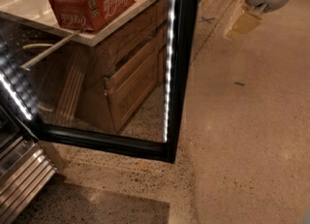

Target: Close right fridge door

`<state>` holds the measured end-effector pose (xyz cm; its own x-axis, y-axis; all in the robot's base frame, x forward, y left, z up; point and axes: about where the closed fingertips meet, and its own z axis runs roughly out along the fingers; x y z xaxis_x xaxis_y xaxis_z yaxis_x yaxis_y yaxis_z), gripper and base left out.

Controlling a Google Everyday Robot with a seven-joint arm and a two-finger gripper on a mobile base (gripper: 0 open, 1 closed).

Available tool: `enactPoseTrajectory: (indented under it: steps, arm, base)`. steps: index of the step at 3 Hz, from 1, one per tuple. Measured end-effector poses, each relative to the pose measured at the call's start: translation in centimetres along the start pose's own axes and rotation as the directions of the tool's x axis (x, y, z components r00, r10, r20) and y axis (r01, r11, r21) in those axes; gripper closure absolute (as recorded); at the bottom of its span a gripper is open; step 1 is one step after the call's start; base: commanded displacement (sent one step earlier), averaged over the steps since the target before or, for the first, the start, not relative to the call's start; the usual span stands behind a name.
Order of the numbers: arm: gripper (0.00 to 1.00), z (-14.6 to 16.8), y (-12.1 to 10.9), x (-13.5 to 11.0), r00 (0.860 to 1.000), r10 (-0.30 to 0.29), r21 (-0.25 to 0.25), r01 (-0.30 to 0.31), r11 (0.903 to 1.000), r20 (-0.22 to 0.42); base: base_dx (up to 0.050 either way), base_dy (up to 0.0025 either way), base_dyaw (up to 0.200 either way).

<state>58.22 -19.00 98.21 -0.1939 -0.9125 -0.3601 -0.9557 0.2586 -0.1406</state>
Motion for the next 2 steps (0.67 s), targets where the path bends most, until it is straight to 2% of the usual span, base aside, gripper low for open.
enactPoseTrajectory:
  steps: [1,2]
  arm:
    - [1.0,1.7,-0.9,-2.4,0.986,-0.026,-0.076,0.039,0.9964,0.166]
    - [1.0,1.9,-1.7,-3.6,0.977,-0.027,-0.054,0.04,0.9977,0.212]
  base:
    - [0.0,0.0,0.0]
    - [0.0,0.0,0.0]
